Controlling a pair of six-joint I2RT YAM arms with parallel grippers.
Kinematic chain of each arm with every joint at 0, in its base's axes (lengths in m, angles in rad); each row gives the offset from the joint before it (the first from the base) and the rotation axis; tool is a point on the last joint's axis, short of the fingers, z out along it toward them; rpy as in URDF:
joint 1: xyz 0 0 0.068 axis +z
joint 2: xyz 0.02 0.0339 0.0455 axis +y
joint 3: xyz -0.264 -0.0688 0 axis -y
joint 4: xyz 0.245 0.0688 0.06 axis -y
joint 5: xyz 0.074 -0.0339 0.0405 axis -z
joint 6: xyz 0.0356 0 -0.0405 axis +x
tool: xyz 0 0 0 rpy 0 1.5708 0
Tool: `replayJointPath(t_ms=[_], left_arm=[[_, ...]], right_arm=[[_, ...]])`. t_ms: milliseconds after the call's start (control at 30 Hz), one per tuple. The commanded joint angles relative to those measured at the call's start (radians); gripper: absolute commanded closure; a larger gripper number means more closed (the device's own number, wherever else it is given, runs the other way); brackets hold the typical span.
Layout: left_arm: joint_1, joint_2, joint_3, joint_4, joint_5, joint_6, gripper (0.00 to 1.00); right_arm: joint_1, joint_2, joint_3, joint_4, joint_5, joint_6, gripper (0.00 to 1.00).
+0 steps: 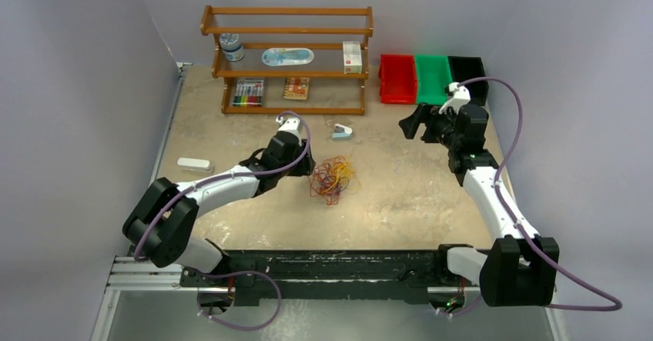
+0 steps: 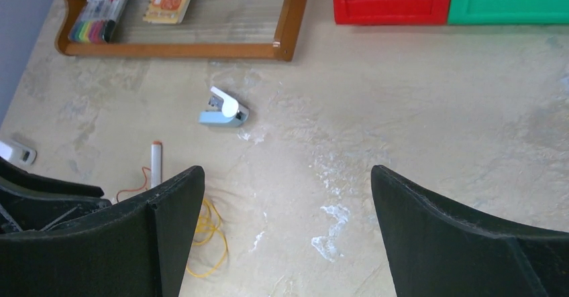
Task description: Untangle the cables
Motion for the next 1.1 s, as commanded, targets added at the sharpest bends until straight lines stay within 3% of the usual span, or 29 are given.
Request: replayJointPath(t_ms=[0,467,633,867,1067], left_arm=[[0.003,-0.002,-0.012,0.129,0.03,0.014,0.56],[0.003,0.11,0.005,0.112,-0.009,0.066,0.6],[0.003,0.145,0.009,0.127,-0.004,0.065,0.71],[0.004,0.165,0.071,0.088,-0.04,0.074,1.0],[-0.001,0.1,0.144,-0.015,-0.097,0.114,1.0]], right_arm=[[0.002,0.011,0.025,0.021,-0.067,-0.032,0.05],[0.002,0.016,0.021,0.024,-0.09,-0.034,0.05],[0.002,0.018,0.015,0.033,-0.104,-0.027,0.06],[0.002,0.002,-0.011,0.072,-0.097,-0.024,0.06],[0.002,-0.04,-0.047,0.168,-0.1,-0.013,0.05]])
